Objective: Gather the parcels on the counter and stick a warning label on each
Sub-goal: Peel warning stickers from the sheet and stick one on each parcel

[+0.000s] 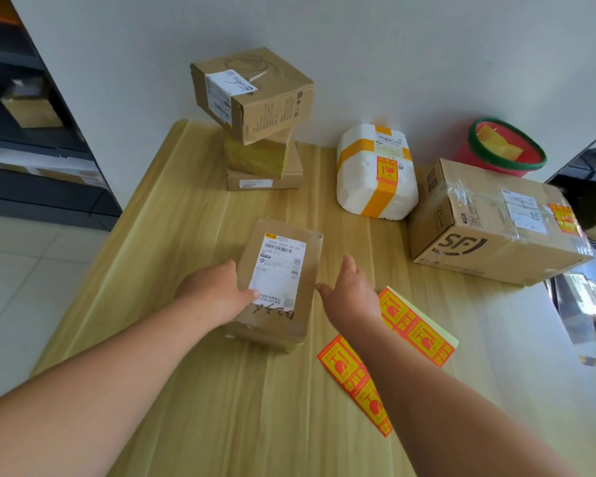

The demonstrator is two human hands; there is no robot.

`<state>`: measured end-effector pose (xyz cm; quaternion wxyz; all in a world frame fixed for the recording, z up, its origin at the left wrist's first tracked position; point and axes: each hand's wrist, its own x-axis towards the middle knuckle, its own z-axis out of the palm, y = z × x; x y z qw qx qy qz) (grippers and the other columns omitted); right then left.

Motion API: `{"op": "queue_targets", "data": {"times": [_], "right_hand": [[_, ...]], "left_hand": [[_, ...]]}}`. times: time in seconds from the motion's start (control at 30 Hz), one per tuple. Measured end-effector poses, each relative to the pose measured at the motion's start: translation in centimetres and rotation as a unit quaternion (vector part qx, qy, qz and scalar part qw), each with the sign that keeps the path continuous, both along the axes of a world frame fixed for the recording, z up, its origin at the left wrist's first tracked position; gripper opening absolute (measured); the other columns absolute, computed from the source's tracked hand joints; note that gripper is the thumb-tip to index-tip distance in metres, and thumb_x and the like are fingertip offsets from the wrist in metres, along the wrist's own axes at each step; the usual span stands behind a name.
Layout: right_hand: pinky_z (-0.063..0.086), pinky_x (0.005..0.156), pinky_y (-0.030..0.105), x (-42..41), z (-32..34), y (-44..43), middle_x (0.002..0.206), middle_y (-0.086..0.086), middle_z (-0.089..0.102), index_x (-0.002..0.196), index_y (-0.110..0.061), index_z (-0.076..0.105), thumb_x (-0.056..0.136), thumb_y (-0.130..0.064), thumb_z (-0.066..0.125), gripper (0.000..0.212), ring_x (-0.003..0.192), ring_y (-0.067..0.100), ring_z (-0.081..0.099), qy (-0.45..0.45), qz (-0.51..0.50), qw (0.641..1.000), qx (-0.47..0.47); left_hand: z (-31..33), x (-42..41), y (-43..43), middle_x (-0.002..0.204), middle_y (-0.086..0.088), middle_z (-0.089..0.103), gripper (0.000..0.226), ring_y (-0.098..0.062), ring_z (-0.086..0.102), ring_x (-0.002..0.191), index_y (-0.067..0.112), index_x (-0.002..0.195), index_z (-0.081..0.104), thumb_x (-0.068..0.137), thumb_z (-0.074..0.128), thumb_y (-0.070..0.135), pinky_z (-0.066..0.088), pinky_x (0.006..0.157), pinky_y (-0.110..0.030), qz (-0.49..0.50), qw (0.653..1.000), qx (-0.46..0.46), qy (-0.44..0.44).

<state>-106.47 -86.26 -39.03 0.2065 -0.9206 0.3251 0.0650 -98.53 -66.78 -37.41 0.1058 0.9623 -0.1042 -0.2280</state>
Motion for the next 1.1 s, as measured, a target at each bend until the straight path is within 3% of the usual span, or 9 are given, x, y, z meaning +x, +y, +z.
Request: {"op": "queue_targets", "data": {"times": [0.13,0.23,0.37,0.47,0.6,0.8,0.9,1.1], "right_hand": [[0.044,0.092,0.038,-1.7,-0.7,0.5,0.150,0.007,0.034,0.150,-0.019,0.016,0.093,-0.041,0.051,0.070,0.127,0.028,0.046,0.002,-0.004,1.000,0.022],[0.044,0.093,0.038,-3.3,-0.7,-0.2,0.149,0.006,0.035,0.148,-0.020,0.021,0.093,-0.042,0.051,0.067,0.127,0.027,0.046,-0.004,-0.004,1.000,0.020],[0.042,0.095,0.038,-5.8,-0.5,-2.5,0.150,0.005,0.034,0.146,-0.020,0.027,0.093,-0.042,0.051,0.063,0.128,0.028,0.044,-0.006,-0.022,1.000,0.013],[0.042,0.096,0.038,-7.8,-0.6,-4.9,0.146,0.003,0.039,0.144,-0.020,0.031,0.092,-0.040,0.053,0.060,0.126,0.027,0.045,-0.010,-0.034,0.999,-0.005],[0.038,0.101,0.039,-10.6,-1.9,-8.3,0.143,0.003,0.042,0.141,-0.018,0.035,0.090,-0.043,0.055,0.061,0.129,0.025,0.041,-0.006,-0.048,0.998,-0.029],[0.018,0.116,0.042,-14.3,-5.3,-13.5,0.153,0.006,0.027,0.146,-0.015,0.025,0.092,-0.046,0.051,0.068,0.144,0.028,0.014,0.035,-0.083,0.995,-0.031],[0.015,0.116,0.040,-15.5,-6.6,-15.2,0.155,0.007,0.024,0.149,-0.015,0.017,0.093,-0.049,0.047,0.072,0.145,0.028,0.011,0.038,-0.102,0.994,-0.007],[0.013,0.116,0.038,-15.9,-7.9,-15.8,0.156,0.003,0.023,0.150,-0.016,0.016,0.091,-0.044,0.052,0.074,0.145,0.024,0.013,0.012,-0.082,0.996,0.030]], "left_hand": [[0.2,-0.6,-0.7,0.088,0.005,0.058,0.043,-0.020,0.058,0.081,0.021,0.099,0.048,0.080,0.056,0.058,0.046,0.065,-0.030,0.005,1.000,0.004,0.000],[0.6,-1.1,-1.3,0.105,0.000,0.060,0.050,-0.024,0.056,0.098,0.020,0.107,0.045,0.080,0.054,0.060,0.046,0.079,-0.034,-0.012,0.999,0.026,-0.034],[1.4,-2.3,-4.2,0.140,-0.005,0.042,0.073,-0.027,0.034,0.131,0.019,0.140,0.029,0.083,0.051,0.060,0.025,0.106,-0.041,-0.100,0.982,0.004,-0.158],[1.9,-4.0,-7.7,0.147,-0.003,0.034,0.073,-0.025,0.021,0.140,0.017,0.145,0.023,0.088,0.050,0.053,0.014,0.114,-0.039,-0.185,0.961,-0.064,-0.198],[0.9,-7.5,-12.4,0.156,-0.003,0.020,0.072,-0.022,0.011,0.144,0.019,0.150,0.013,0.092,0.048,0.043,0.005,0.116,-0.037,-0.258,0.951,-0.110,-0.129],[-4.1,-11.5,-17.1,0.159,-0.003,0.008,0.075,-0.021,0.006,0.146,0.022,0.151,0.004,0.093,0.048,0.042,0.009,0.118,-0.039,-0.288,0.957,-0.029,-0.001],[-5.8,-12.2,-18.5,0.159,-0.005,0.008,0.080,-0.023,0.009,0.145,0.021,0.151,0.004,0.091,0.052,0.044,0.015,0.117,-0.039,-0.244,0.969,-0.029,0.036],[-6.8,-9.5,-22.2,0.152,-0.010,0.029,0.081,-0.028,0.030,0.138,0.013,0.150,0.012,0.088,0.058,0.039,0.029,0.111,-0.039,-0.107,0.989,-0.091,0.036]]}}
